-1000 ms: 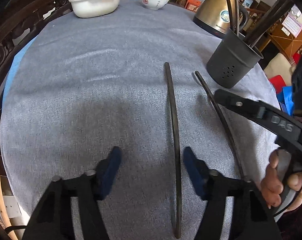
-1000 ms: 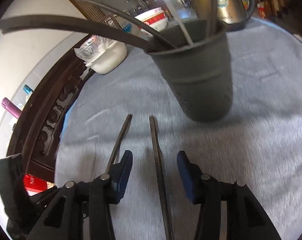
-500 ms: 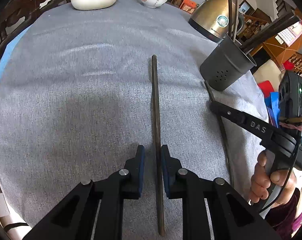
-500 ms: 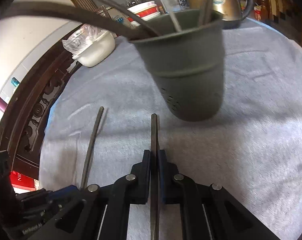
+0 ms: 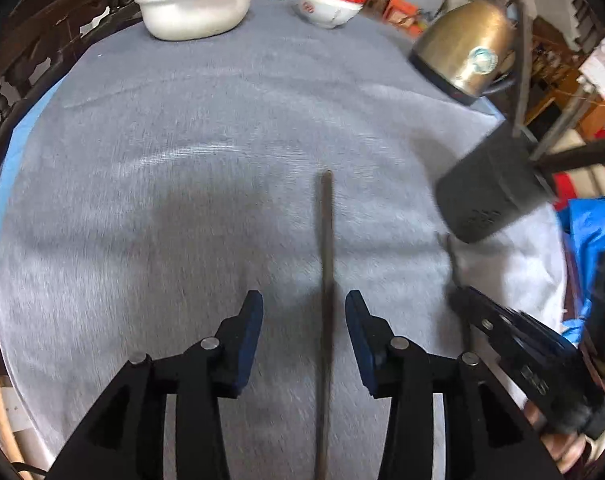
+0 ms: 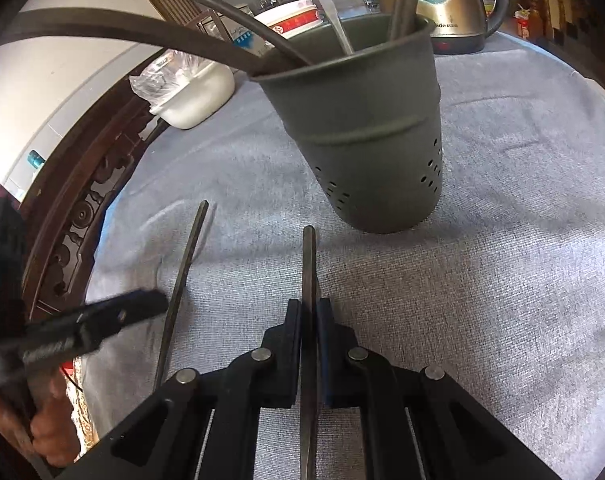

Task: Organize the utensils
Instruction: 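Close the left tool on one dark chopstick while the right tool holds the other, then lift both held chopsticks off the cloth toward the grey holder cup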

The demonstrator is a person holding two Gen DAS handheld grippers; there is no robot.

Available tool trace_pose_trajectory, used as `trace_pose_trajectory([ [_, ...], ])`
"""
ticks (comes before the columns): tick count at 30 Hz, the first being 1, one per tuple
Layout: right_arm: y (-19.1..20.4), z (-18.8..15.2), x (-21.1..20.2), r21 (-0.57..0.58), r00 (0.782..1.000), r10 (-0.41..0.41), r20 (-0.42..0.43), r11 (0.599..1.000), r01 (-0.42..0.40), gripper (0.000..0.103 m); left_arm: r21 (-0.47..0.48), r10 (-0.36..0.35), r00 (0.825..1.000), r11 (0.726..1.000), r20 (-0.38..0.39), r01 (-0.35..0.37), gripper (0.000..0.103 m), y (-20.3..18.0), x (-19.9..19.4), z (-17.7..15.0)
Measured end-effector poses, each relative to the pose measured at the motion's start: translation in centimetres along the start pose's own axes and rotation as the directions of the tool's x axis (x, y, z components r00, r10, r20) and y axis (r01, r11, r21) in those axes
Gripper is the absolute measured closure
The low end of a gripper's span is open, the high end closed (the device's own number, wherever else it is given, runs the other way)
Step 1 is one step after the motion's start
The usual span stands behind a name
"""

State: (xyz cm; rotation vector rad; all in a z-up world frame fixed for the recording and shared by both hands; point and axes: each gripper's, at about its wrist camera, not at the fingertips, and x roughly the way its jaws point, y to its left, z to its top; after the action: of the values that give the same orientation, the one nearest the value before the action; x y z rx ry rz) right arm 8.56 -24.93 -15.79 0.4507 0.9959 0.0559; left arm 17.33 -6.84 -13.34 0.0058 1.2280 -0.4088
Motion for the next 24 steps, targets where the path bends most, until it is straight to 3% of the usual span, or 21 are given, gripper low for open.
trace_pose_trajectory([
  [5,0.1,-0.1,0.0,-0.010,1.000,-0.001,0.004,1.000,0.001,0.093,0.012,0.000,1.000,1.000,0.002,0.000,0.063,-1.0,1.0,0.3],
  [7,0.2,-0.1,0.0,-0.016,1.000,-0.005,0.005,1.000,0.005,0.093,0.029,0.004,1.000,1.000,0.006,-0.004,0.081,-1.4,1.3,0.3],
  [10,0.2,0.0,0.0,-0.017,1.000,-0.007,0.007,1.000,0.007,0.093,0.039,0.008,1.000,0.999,0.005,-0.008,0.096,-1.8,1.5,0.2],
  [24,0.8,0.2,0.2,-0.026,0.999,-0.034,0.000,0.999,0.034,0.093,0.117,0.086,0.996,0.989,0.019,-0.088,0.096,-3.2,0.7,-3.0],
])
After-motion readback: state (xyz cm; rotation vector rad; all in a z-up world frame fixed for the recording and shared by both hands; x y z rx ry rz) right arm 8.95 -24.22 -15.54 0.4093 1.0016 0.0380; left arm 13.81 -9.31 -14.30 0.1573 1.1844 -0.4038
